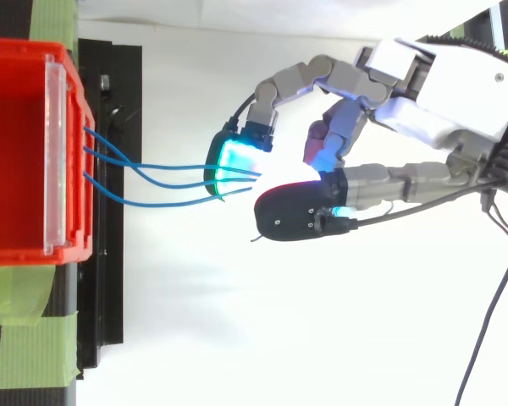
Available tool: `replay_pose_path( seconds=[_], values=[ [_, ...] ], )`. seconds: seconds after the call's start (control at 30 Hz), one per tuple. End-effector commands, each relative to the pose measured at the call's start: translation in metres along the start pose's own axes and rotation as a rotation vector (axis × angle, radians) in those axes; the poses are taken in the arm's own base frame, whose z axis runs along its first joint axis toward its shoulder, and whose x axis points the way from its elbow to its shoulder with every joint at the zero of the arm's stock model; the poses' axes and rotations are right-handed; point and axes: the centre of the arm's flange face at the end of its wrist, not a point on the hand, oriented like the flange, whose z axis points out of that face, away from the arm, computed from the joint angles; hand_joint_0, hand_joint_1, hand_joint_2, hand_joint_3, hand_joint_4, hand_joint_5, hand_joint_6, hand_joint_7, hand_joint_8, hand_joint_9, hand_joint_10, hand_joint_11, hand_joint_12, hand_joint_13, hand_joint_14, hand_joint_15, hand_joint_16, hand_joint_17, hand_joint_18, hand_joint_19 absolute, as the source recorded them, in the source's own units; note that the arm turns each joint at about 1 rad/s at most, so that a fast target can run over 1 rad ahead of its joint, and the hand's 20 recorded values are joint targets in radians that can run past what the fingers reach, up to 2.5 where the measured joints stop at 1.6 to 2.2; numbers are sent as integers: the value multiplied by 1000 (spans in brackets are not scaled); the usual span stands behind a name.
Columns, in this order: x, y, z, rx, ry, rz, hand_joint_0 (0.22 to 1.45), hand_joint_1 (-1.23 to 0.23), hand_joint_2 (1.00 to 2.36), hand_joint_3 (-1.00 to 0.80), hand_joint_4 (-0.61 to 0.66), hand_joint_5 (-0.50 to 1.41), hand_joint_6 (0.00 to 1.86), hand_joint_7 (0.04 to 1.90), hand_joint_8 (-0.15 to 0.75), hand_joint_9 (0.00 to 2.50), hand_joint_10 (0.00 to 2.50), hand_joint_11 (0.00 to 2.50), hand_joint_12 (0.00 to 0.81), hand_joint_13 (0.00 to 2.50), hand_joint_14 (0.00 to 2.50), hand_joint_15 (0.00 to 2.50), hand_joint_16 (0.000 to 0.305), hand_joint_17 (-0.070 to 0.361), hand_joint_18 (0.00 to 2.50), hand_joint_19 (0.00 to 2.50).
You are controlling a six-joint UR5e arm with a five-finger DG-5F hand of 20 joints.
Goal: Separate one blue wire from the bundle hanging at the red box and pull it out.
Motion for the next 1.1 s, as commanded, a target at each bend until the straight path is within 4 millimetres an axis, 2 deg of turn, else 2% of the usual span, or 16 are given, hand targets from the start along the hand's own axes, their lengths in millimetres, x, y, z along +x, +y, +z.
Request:
replay_pose_path(
  seconds=[0.0, 0.13, 0.43, 0.93, 1.07],
  values=[
    [-1, -2, -1, 15, 3, -13, 620, -692, 1021, -85, 34, -171, 923, 843, 359, 1472, 15, 1485, 411, 1319, 641, 1632, 54, 122, 1216, 904],
    [-1, -3, -3, 28, 7, -19, 620, -692, 1021, -85, 33, -171, 922, 846, 361, 1472, 16, 1501, 412, 1286, 964, 1567, 55, 123, 1267, 980],
    [-2, -4, -4, 36, 9, -25, 621, -692, 1021, -85, 35, -172, 922, 847, 352, 1476, 13, 1523, 408, 1274, 1222, 1532, 53, 119, 1303, 1082],
    [-2, -3, -4, 33, 8, -36, 620, -695, 1021, -109, 52, -174, 919, 840, 337, 1459, 10, 1536, 404, 1252, 1192, 1543, 52, 118, 1295, 1112],
    [-9, 8, 1, 25, -6, -44, 619, -695, 1021, -109, 50, -174, 919, 839, 345, 1452, 10, 1527, 403, 1251, 1185, 1544, 52, 118, 1287, 1105]
  ],
)
